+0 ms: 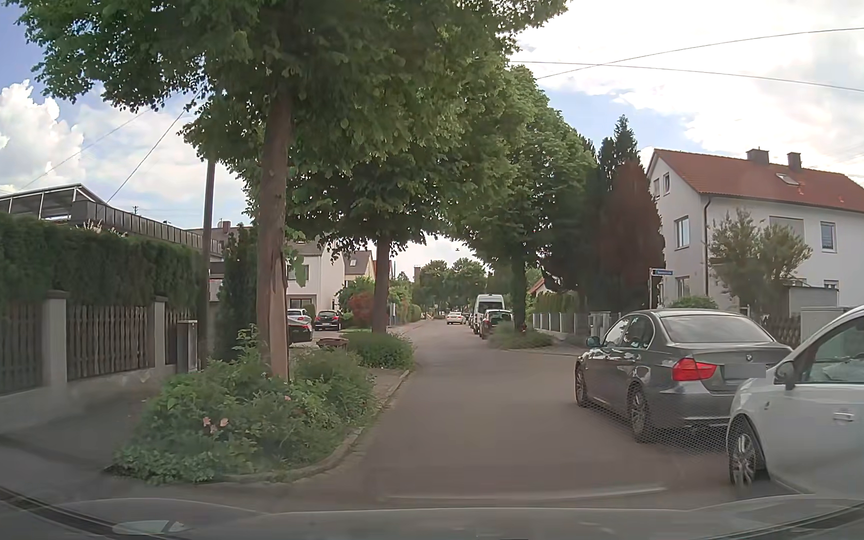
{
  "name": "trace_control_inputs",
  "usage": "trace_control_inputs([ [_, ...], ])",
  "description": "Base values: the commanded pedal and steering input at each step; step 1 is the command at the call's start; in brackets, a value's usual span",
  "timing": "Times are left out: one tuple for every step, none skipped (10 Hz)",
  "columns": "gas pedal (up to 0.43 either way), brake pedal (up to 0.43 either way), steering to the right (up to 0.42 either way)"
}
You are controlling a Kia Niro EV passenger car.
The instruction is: Follow the waypoints while adhering to traffic rules and regulations
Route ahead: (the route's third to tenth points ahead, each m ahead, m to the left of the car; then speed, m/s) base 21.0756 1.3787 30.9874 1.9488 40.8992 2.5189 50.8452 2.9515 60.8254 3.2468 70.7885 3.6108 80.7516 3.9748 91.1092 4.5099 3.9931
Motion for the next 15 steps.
trace_control_inputs([
  [0.0,0.207,0.005],
  [0.0,0.22,0.003],
  [0.0,0.226,0.0],
  [0.0,0.226,-0.004],
  [0.0,0.22,-0.011],
  [0.0,0.22,-0.016],
  [0.0,0.213,-0.018],
  [0.0,0.213,-0.019],
  [0.0,0.207,-0.019],
  [0.0,0.207,-0.019],
  [0.0,0.207,-0.016],
  [0.0,0.201,-0.007],
  [0.0,0.195,-0.001],
  [0.0,0.195,0.0],
  [0.0,0.195,0.001],
])
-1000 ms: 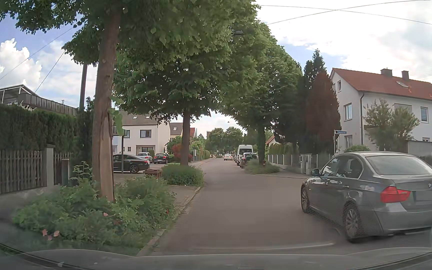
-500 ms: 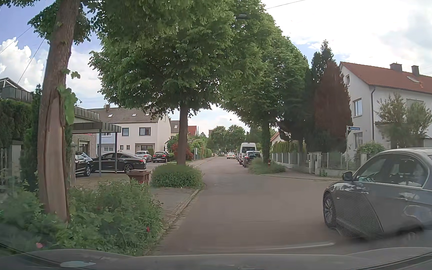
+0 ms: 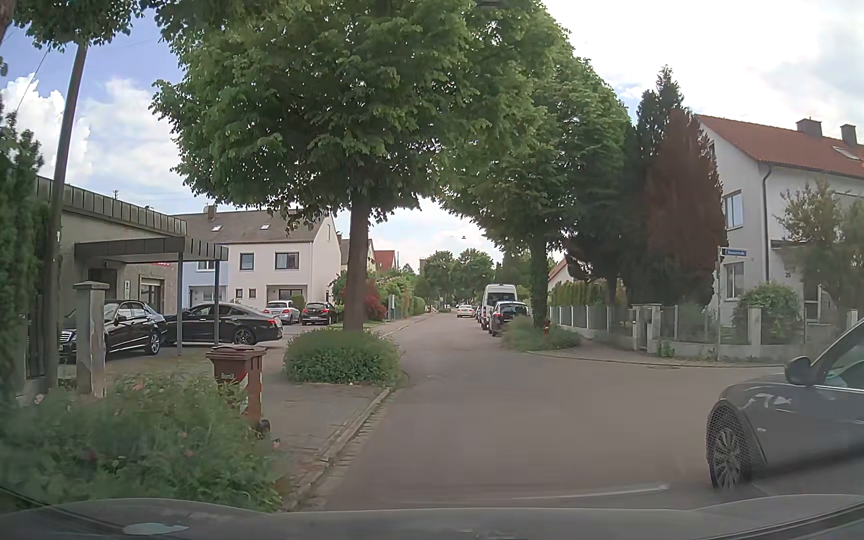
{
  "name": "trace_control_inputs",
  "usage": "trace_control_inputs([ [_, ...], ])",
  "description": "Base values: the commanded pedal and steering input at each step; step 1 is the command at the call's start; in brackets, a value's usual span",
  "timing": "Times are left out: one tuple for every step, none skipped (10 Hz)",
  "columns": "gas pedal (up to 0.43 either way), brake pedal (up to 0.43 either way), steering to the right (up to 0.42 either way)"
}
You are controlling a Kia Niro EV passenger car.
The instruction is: Follow the waypoints while adhering to traffic rules and regulations
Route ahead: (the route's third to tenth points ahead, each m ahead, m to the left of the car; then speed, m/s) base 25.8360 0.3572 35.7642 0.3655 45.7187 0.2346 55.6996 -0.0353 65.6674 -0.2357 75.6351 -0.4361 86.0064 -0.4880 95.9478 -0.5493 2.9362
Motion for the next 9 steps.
trace_control_inputs([
  [0.0,0.195,0.003],
  [0.0,0.189,0.009],
  [0.0,0.177,0.016],
  [0.0,0.171,0.02],
  [0.0,0.165,0.02],
  [0.0,0.165,0.021],
  [0.0,0.165,0.023],
  [0.0,0.165,0.024],
  [0.0,0.165,0.028],
])
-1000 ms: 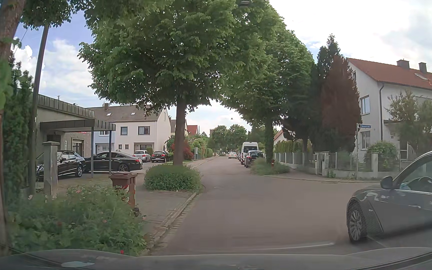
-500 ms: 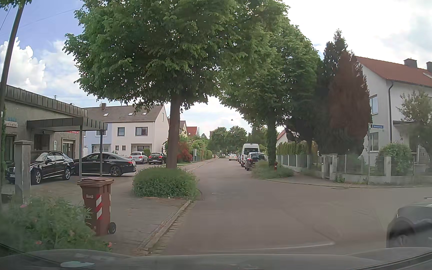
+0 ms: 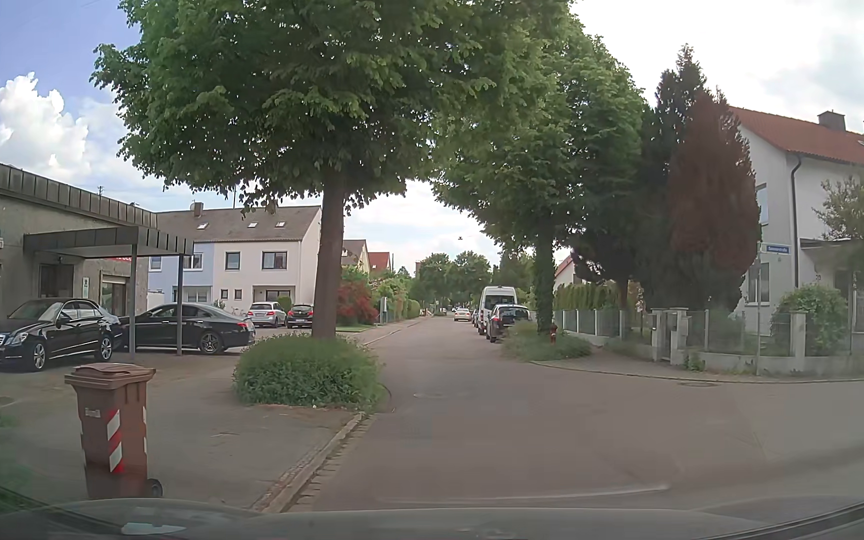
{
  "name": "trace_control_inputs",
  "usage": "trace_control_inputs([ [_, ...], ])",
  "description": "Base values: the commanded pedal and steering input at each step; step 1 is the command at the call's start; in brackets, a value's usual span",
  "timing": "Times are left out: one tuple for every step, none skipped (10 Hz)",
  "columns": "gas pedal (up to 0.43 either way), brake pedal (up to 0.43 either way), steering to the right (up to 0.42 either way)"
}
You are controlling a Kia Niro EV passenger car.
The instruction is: Follow the waypoints while adhering to traffic rules and regulations
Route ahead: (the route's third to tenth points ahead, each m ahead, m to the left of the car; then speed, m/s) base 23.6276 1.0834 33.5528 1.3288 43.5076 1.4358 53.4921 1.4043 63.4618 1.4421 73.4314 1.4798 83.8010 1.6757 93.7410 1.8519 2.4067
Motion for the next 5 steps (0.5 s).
trace_control_inputs([
  [0.0,0.128,0.038],
  [0.0,0.116,0.046],
  [0.0,0.116,0.055],
  [0.0,0.116,0.053],
  [0.0,0.116,0.043],
])
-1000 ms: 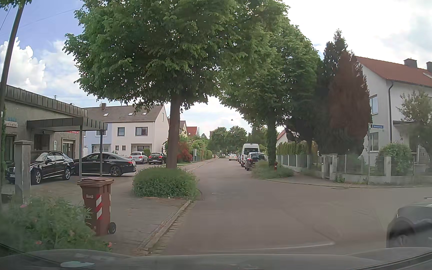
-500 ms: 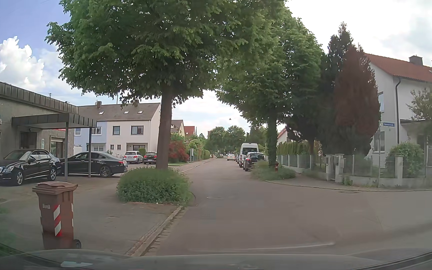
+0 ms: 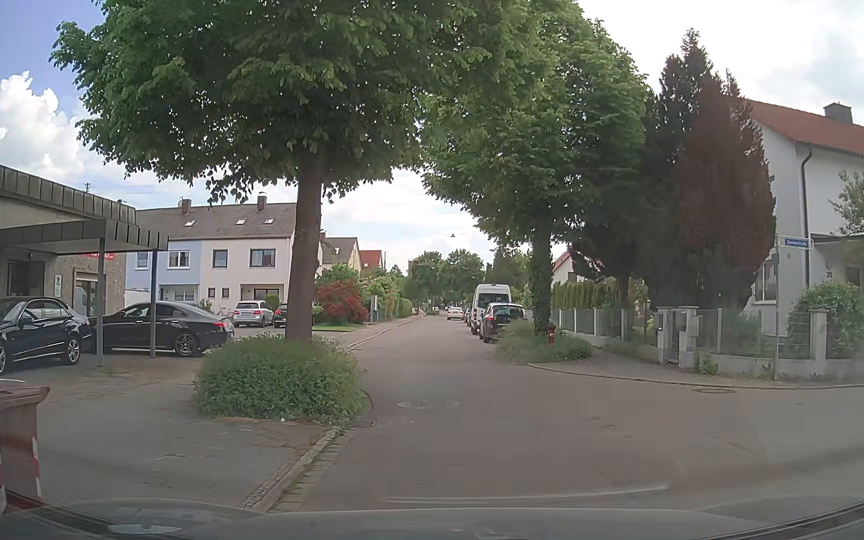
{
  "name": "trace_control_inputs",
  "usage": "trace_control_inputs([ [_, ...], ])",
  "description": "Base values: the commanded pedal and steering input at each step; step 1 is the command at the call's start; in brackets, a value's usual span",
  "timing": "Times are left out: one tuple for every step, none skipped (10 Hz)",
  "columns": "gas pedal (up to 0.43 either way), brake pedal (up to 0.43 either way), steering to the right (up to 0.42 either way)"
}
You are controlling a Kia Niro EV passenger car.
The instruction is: Follow the waypoints while adhering to traffic rules and regulations
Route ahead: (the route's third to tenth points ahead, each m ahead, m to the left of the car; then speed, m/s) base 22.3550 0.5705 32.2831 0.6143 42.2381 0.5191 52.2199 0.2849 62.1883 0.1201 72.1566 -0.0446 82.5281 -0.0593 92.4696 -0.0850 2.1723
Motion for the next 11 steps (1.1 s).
trace_control_inputs([
  [0.0,0.104,0.033],
  [0.0,0.091,0.023],
  [0.0,0.091,0.015],
  [0.0,0.085,0.013],
  [0.0,0.061,0.012],
  [0.0,0.049,0.01],
  [0.0,0.037,0.009],
  [0.0,0.037,0.009],
  [0.0,0.037,0.011],
  [0.0,0.043,0.016],
  [0.0,0.043,0.022],
])
